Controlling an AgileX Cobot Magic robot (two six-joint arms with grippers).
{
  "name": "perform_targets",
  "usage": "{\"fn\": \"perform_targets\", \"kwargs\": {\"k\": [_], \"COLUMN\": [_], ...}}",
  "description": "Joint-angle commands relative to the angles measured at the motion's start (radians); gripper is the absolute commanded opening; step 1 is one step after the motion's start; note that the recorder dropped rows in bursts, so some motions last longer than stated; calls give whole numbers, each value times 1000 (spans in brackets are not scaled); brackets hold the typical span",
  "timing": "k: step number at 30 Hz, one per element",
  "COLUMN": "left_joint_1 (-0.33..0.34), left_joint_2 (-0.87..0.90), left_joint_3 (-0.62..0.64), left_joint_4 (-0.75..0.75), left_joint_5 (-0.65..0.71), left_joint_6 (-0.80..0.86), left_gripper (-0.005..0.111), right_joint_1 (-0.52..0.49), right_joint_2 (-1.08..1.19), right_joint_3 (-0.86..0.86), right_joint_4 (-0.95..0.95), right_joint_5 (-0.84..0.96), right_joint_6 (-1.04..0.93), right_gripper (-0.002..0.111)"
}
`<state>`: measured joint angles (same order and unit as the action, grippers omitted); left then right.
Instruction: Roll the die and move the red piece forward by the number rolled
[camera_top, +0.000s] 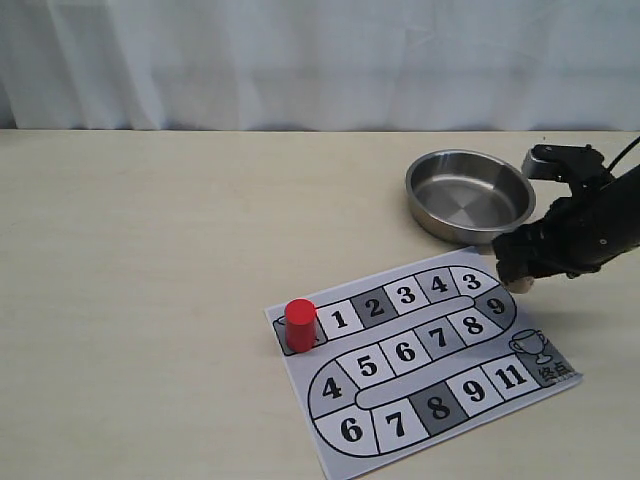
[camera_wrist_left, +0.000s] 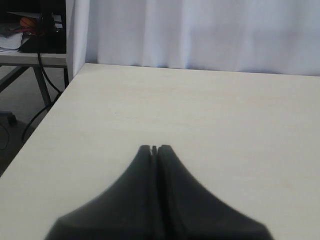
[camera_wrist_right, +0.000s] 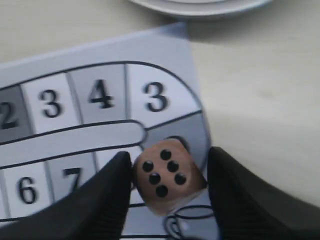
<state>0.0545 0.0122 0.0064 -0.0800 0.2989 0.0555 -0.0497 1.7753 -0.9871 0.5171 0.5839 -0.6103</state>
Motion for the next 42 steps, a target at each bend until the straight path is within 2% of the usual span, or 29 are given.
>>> {"fn": "perform_targets", "kwargs": {"k": [1, 2, 4, 11, 19, 21, 22, 24, 26, 27, 35, 42], "left_joint_1": [-8, -8, -8, -8, -8, -8, -8, -8, -8, -8, -8, -8], "left_joint_2": [-1, -1, -1, -1, -1, -1, -1, -1, -1, -1, -1, -1], "left_joint_3": [-6, -6, -6, -6, -6, -6, -6, -6, -6, -6, -6, -6], "left_joint_4": [0, 0, 0, 0, 0, 0, 0, 0, 0, 0, 0, 0], "left_joint_5": [-13, -13, -13, -13, -13, -13, -13, -13, -13, -13, -13, -13], "left_joint_6": [0, 0, 0, 0, 0, 0, 0, 0, 0, 0, 0, 0], "left_gripper": [0, 0, 0, 0, 0, 0, 0, 0, 0, 0, 0, 0], "right_joint_1": [-6, -6, -6, -6, -6, -6, -6, -6, -6, -6, -6, -6], "right_joint_2": [3, 3, 3, 3, 3, 3, 3, 1, 1, 1, -76, -209], "right_joint_3": [0, 0, 0, 0, 0, 0, 0, 0, -2, -2, -2, 2], "right_joint_4": [166, 142, 84, -13, -21, -21, -10, -10, -10, -14, -36, -171], "right_joint_5": [51, 46, 28, -55, -5, 12, 28, 55, 110, 146, 297, 474], "right_joint_6": [-175, -168, -124, 32, 58, 58, 58, 77, 99, 94, 96, 69], "right_gripper": [83, 95, 109, 109, 108, 99, 88, 60, 25, 4, 4, 4]}}
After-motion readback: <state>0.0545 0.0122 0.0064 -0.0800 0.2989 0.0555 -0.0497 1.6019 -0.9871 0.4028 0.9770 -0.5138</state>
